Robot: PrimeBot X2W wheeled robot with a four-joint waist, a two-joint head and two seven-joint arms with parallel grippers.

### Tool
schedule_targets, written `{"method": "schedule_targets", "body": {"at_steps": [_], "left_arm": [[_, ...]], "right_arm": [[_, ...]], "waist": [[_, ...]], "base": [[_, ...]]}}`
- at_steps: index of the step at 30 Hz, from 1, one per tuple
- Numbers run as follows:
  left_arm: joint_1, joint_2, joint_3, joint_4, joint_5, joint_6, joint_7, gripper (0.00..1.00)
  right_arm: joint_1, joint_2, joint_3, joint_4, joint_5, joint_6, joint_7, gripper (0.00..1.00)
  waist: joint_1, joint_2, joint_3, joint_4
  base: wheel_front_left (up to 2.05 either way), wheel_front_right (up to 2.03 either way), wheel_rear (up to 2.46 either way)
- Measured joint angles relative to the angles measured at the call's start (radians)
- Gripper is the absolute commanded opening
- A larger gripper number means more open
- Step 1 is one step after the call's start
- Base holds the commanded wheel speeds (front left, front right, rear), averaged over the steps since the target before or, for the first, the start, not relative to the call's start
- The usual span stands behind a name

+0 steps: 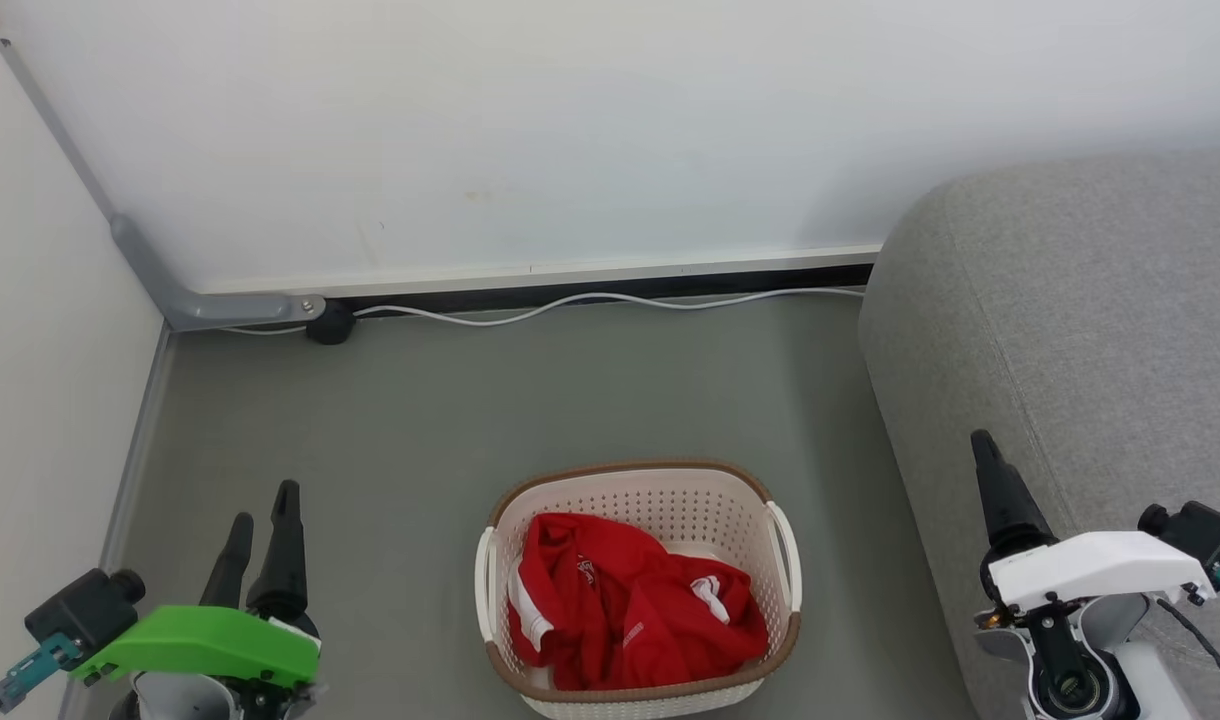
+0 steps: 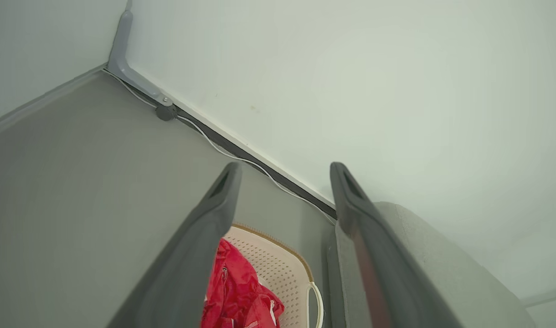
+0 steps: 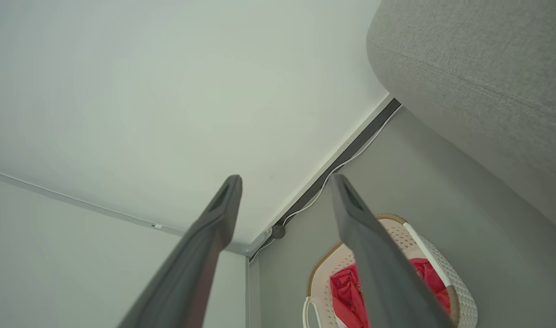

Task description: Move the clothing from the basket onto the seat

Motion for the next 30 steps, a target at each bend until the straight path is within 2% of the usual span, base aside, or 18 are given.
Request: {"method": "schedule_targets", "body": {"at_steps": [24, 30], "left_arm": [[0.053, 0.004, -0.056, -0.054, 0.368, 0.069, -0.082, 1.0], [0.07, 0.005, -0.07, -0.062, 0.459, 0.078, -0.099, 1.0]], "right_arm": [[0.024, -0.003, 0.091, -0.016, -0.312, -0.051, -0.081, 1.0], [0.026, -0.007, 0.118, -0.014, -0.388, -0.052, -0.103, 1.0]], "waist": [[0.0, 0.0, -0.019, -0.005], [0.0, 0.0, -0.025, -0.005]], "base": [[0.0, 0.0, 0.0], [0.0, 0.0, 0.0]]}}
